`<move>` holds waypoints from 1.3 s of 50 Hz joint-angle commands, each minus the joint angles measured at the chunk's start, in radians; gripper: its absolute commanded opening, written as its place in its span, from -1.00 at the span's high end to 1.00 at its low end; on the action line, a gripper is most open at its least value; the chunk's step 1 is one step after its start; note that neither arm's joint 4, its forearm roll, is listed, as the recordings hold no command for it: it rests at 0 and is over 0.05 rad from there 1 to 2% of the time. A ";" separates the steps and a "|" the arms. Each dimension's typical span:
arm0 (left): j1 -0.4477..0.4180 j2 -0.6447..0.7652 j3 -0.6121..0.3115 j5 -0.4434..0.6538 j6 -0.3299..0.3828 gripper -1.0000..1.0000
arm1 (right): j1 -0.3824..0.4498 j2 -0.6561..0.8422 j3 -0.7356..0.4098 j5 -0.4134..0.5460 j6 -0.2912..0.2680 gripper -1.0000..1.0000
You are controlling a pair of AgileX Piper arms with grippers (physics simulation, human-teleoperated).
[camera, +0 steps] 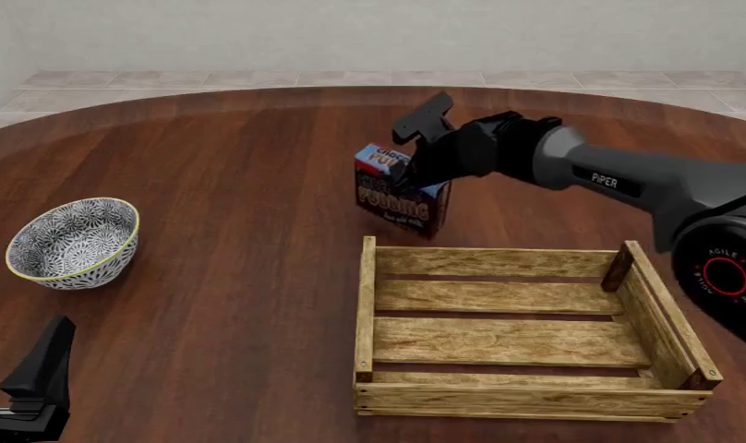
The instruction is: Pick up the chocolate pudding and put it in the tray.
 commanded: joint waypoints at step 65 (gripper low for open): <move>0.000 0.000 0.000 0.000 0.000 -1.00 | 0.007 -0.661 0.438 0.057 -0.156 1.00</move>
